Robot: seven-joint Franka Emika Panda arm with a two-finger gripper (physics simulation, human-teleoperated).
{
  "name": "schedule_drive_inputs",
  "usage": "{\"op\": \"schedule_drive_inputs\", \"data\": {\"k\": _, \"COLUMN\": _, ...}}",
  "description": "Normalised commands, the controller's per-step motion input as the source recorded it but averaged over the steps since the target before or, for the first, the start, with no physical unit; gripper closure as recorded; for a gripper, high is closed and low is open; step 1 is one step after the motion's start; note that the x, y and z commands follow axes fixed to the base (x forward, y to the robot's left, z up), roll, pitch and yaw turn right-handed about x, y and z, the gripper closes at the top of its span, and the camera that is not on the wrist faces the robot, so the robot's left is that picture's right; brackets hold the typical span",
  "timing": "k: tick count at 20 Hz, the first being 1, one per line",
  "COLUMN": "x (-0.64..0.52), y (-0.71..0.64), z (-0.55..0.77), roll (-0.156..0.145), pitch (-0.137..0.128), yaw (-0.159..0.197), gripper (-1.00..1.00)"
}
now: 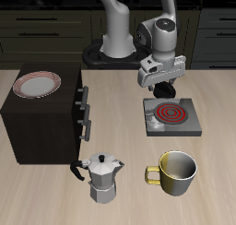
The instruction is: Turn off the flat stove
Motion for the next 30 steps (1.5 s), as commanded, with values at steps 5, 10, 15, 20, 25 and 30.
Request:
{"op": "schedule_drive_inputs", "data": {"k": 5, "x": 0.08, "y": 0.0, "z": -0.32, "roll": 0.043, "pitch": 0.085, "yaw": 0.062, "gripper": -1.0}}
{"op": "schedule_drive_inputs", "data": {"k": 10, "x": -0.12, "y": 0.11, "z": -0.1, "roll": 0.054, "pitch": 0.016, "yaw": 0.013, "gripper": 1.0}}
{"op": "schedule_drive_inputs", "data": {"k": 15, "x": -0.02, "y": 0.05, "z": 0.03, "roll": 0.039, "pitch": 0.028, "yaw": -0.044, "gripper": 1.0}}
{"op": "schedule_drive_inputs", "data": {"k": 20, "x": 0.05, "y": 0.01, "z": 0.08, "roll": 0.047, "pitch": 0.012, "yaw": -0.062, "gripper": 1.0}}
{"op": "schedule_drive_inputs", "data": {"k": 25, "x": -0.05, "y": 0.05, "z": 0.11, "roll": 0.056, "pitch": 0.0, "yaw": -0.044, "gripper": 1.0}}
{"op": "schedule_drive_inputs", "data": {"k": 30, "x": -0.07, "y": 0.06, "z": 0.06, "roll": 0.037, "pitch": 0.002, "yaw": -0.007, "gripper": 1.0}}
